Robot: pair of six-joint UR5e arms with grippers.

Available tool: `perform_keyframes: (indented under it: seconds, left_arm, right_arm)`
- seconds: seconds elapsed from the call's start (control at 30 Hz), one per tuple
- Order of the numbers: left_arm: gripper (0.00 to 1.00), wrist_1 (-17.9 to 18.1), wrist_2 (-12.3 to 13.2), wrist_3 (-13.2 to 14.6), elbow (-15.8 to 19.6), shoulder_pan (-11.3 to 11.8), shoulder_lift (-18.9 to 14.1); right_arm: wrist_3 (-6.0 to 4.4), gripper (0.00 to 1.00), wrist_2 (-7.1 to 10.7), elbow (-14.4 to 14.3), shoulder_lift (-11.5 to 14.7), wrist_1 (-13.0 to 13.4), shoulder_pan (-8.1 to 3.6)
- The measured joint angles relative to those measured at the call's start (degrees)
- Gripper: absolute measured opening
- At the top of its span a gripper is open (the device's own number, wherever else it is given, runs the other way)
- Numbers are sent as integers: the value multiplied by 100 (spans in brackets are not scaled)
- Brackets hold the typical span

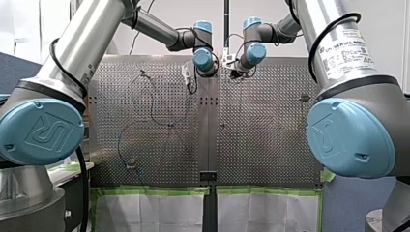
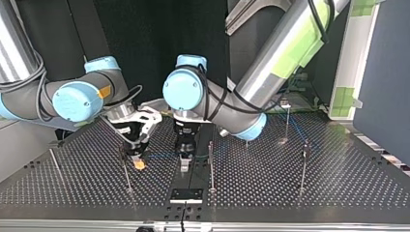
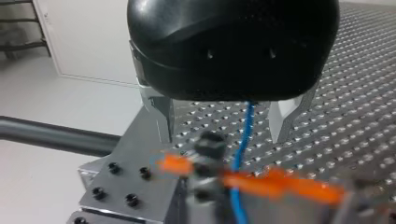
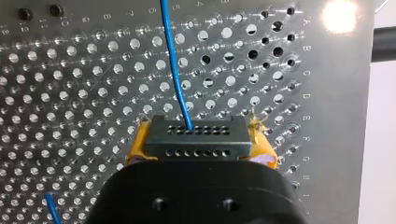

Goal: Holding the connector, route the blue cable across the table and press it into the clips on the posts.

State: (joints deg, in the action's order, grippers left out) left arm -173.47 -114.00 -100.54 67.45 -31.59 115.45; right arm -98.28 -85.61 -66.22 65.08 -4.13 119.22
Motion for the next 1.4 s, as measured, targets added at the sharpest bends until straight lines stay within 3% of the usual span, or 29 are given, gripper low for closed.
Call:
perform_keyframes:
  seconds: [0.27,0.3,0.33,0.4,0.43,0.5,0.53,0.57,0.8,1.07,1.4]
  left_arm:
    - [100,-109,-42,-5,-40,44,5]
    - [64,-116,-50,-6,-40,43,6]
    - [64,-124,-56,-9,-40,38,5]
    - [33,-139,-69,-13,-36,18,6]
    - [33,-143,-72,-14,-33,9,5]
    - [7,-143,-81,-11,-25,-9,6]
    - [7,-141,-85,-9,-22,-16,6]
    - [0,-140,-90,-6,-21,-23,6]
    - [0,-142,-140,-1,18,-51,4]
    - [0,-118,-392,16,286,-125,-1]
    - [0,217,-653,13,776,-331,-2]
  right_arm:
    - [0,0,0,0,1,0,0]
    - [0,0,0,0,2,-3,0]
    - [0,0,0,0,1,-3,0]
    - [0,0,0,0,2,-5,0]
    - [0,0,0,-1,2,-6,0]
    - [0,0,0,-1,3,-7,0]
    - [0,0,0,-1,4,-7,0]
    - [0,0,0,0,4,-8,0]
    - [0,0,0,3,9,-8,3]
    - [15,0,0,-20,5,-16,57]
    - [17,0,-18,-397,2,6,65]
